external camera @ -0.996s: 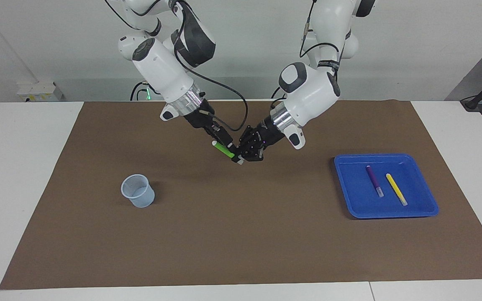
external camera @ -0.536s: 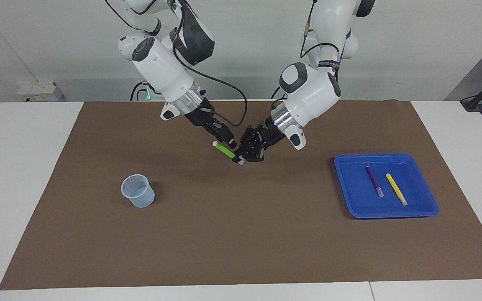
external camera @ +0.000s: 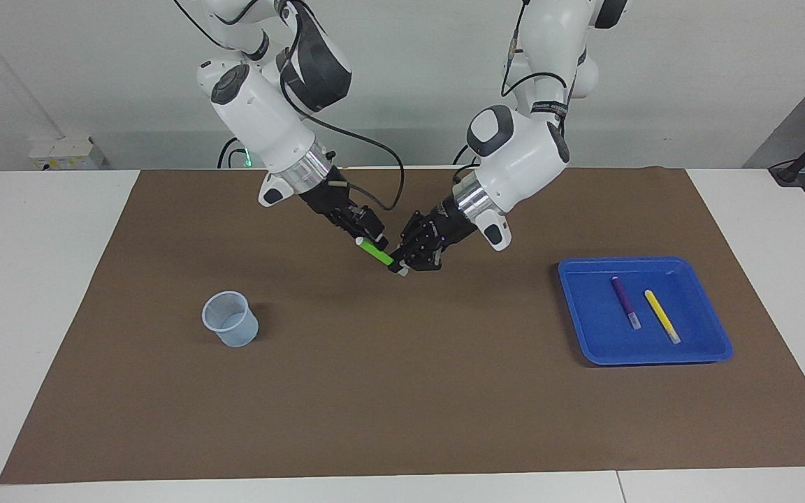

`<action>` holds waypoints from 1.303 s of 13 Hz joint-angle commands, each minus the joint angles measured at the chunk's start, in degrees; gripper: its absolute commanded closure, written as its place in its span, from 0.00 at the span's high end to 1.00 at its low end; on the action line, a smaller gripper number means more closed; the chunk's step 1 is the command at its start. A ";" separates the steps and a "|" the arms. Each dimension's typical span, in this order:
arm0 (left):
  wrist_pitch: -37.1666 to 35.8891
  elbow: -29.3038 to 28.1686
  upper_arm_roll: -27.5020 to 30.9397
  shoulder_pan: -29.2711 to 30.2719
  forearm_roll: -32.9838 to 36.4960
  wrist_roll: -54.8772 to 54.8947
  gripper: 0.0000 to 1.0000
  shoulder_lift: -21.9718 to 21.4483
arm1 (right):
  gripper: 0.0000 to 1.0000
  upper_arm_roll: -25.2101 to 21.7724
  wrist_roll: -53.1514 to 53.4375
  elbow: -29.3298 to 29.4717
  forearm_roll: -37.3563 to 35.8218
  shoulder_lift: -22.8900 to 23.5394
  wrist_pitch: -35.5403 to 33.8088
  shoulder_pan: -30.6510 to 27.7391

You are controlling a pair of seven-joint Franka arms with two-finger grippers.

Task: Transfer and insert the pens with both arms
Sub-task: 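Close the right gripper on the green pen's free end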

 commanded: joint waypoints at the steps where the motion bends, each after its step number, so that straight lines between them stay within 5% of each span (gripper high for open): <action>1: 0.62 -1.03 0.21 -0.16 -0.87 0.21 0.00 -0.79 | 0.72 0.48 -0.32 0.59 -0.82 0.17 0.74 -0.82; 3: 0.71 -1.29 0.21 -0.07 -0.87 0.30 0.00 -0.88 | 0.69 0.40 -0.49 0.86 -0.21 0.35 1.01 -1.17; 6: 0.71 -1.38 0.21 0.01 -0.87 0.30 0.00 -0.88 | 0.49 0.40 -0.76 0.86 -0.12 0.35 1.01 -1.35; 11: 0.71 -1.38 0.21 0.01 -0.87 0.30 0.00 -0.88 | 0.38 0.48 0.38 0.59 0.58 0.35 3.82 -0.73; 13: 0.71 -1.38 0.21 0.10 -0.87 0.39 0.00 -0.88 | 0.20 0.48 0.38 0.59 0.59 0.43 3.91 -0.73; 15: 0.71 -1.38 0.21 0.10 -0.87 0.39 0.00 -0.88 | 0.16 0.48 0.47 0.59 0.59 0.44 3.99 -0.65; 17: 0.71 -1.38 0.21 0.10 -0.87 0.39 0.00 -0.88 | 0.00 0.57 0.38 0.59 0.76 0.44 4.00 -0.74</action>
